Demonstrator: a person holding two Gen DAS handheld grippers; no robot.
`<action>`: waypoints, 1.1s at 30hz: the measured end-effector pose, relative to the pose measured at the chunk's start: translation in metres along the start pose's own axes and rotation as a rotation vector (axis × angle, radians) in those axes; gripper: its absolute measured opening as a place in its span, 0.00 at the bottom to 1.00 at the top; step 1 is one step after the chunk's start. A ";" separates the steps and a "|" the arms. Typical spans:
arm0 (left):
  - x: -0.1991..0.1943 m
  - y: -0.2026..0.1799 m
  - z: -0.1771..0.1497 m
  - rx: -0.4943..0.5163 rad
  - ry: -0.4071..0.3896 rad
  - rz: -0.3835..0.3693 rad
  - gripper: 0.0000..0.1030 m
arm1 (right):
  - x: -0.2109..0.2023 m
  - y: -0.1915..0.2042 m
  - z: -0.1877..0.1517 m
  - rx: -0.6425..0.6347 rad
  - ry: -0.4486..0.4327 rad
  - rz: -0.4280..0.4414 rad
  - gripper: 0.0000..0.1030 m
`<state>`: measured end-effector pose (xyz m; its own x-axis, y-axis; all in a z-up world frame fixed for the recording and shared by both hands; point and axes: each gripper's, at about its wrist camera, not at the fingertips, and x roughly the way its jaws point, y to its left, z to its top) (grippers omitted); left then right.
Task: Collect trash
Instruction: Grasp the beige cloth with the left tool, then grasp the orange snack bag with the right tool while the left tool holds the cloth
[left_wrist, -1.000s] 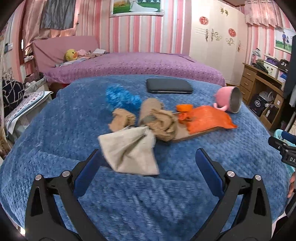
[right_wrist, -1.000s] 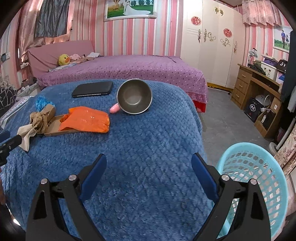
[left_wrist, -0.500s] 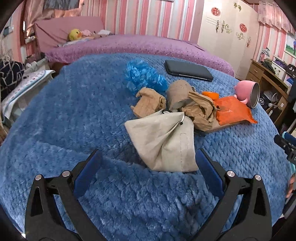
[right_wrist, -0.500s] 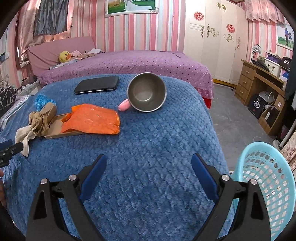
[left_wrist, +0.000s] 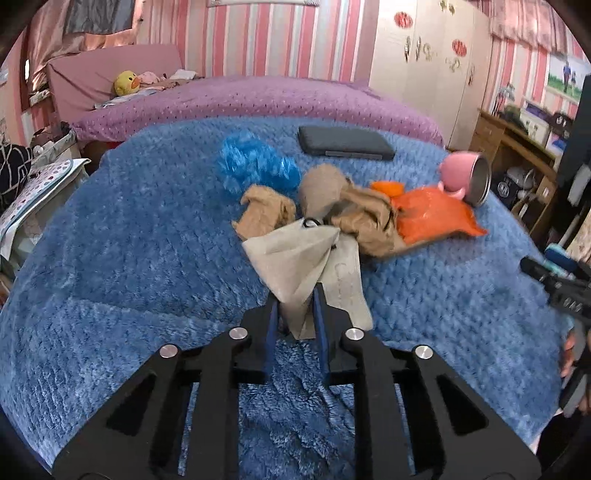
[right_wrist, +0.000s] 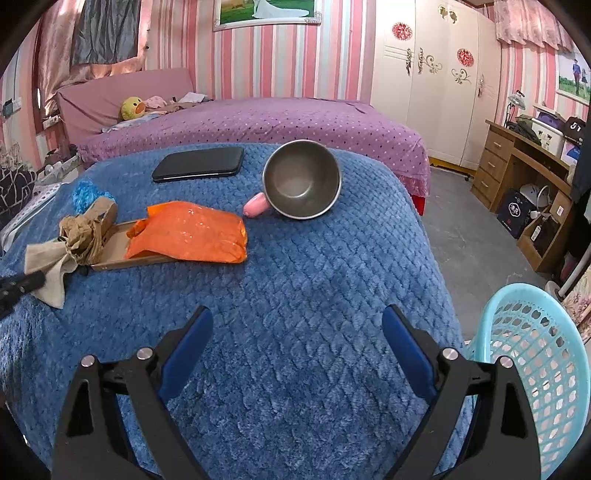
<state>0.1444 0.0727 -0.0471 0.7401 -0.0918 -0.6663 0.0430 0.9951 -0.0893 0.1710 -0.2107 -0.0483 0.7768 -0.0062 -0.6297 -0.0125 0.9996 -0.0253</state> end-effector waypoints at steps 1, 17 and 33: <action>-0.005 0.002 0.001 -0.005 -0.015 0.000 0.12 | -0.001 0.000 0.000 0.000 -0.002 -0.002 0.88; -0.031 0.040 0.020 -0.104 -0.155 0.101 0.11 | 0.006 0.017 0.012 -0.018 -0.009 0.038 0.88; -0.015 0.047 0.026 -0.124 -0.117 0.128 0.11 | 0.060 0.059 0.036 -0.176 0.076 0.044 0.62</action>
<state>0.1529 0.1219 -0.0226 0.8074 0.0469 -0.5881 -0.1339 0.9854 -0.1052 0.2395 -0.1515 -0.0591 0.7235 0.0284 -0.6897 -0.1603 0.9787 -0.1279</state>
